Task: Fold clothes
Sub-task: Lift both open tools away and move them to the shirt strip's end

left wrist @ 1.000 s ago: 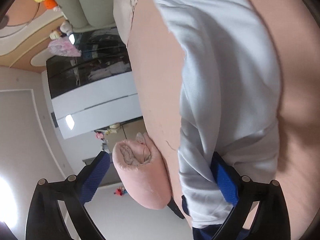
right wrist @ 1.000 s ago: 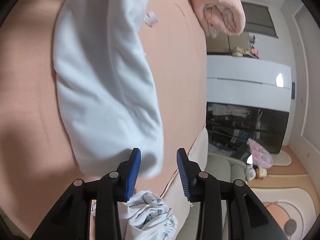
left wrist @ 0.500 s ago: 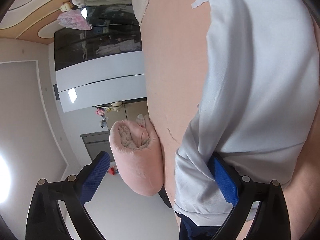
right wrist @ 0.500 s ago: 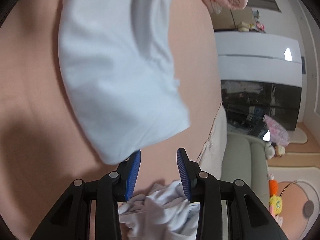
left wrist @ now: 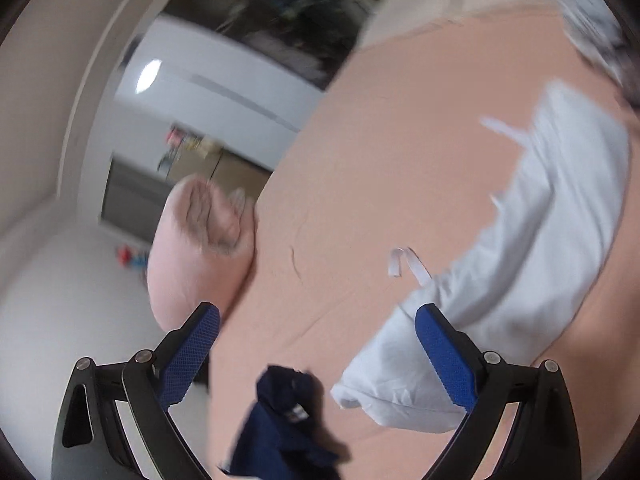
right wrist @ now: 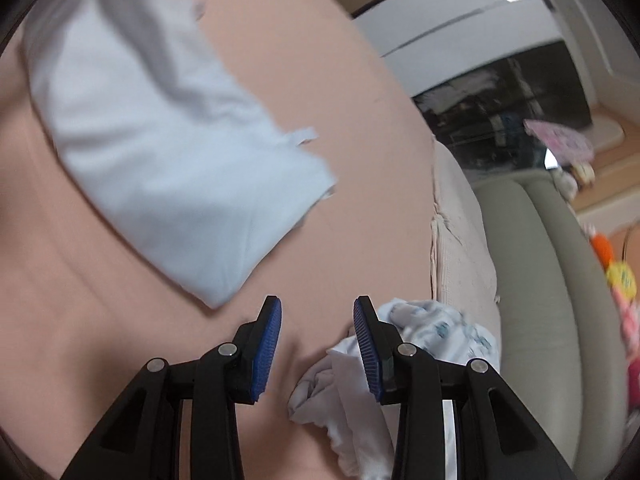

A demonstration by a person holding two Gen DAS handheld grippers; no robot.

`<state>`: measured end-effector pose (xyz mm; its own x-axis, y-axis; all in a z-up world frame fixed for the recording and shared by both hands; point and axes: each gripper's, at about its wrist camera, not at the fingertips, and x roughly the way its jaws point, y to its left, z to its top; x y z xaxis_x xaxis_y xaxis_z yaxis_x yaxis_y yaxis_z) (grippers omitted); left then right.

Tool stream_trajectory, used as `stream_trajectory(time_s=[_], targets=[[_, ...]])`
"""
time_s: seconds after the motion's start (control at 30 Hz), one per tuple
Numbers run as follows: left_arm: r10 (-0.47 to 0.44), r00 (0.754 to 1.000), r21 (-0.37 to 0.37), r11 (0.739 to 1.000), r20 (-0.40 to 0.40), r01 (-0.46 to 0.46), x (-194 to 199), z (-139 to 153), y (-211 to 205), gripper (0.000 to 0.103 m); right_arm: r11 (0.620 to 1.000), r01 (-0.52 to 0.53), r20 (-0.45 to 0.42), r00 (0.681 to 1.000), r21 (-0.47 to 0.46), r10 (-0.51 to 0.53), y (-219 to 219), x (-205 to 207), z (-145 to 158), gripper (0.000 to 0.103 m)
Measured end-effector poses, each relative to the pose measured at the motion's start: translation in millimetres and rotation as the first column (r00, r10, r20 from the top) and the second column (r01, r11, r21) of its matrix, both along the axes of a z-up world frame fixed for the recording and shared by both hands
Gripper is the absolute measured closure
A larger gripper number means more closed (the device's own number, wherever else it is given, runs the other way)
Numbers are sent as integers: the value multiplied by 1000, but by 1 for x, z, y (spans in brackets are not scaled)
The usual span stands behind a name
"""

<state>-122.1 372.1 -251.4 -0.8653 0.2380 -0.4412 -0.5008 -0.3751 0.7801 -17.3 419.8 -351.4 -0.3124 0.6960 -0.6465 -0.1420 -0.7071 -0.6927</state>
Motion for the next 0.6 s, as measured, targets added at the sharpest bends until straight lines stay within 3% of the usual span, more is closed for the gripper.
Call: stream_trajectory(time_s=[0.1,0.17,0.23,0.33,0.4,0.5,0.6], targets=[[43,999,66,997,31,-45,-4,14,-8,3,998,33,-64,997,-52,-36,-7,10,15,65],[69,997,80,994,20,-71,-4,22,-13,3,996,44,-91,994,-81,-52,-13,15,22,47],[84,996,91,992,15,-85,-2,27,-20,3,995,45,-115,992,-91,-56,-18,22,27,39],[137,987,169,974,84,-149,-4,39,-34,3,992,44,-147,987,-114,-61,-30,31,34,39],[167,964,265,939,205,-219,-9,48,-49,3,991,42,-165,984,-126,-63,-29,30,38,38],[172,897,397,852,406,-342,-17,59,-74,3,988,38,-177,982,-148,-64,-26,27,41,38],[164,843,462,774,513,-432,-16,58,-92,4,987,40,-199,977,-154,-70,-30,30,45,38]])
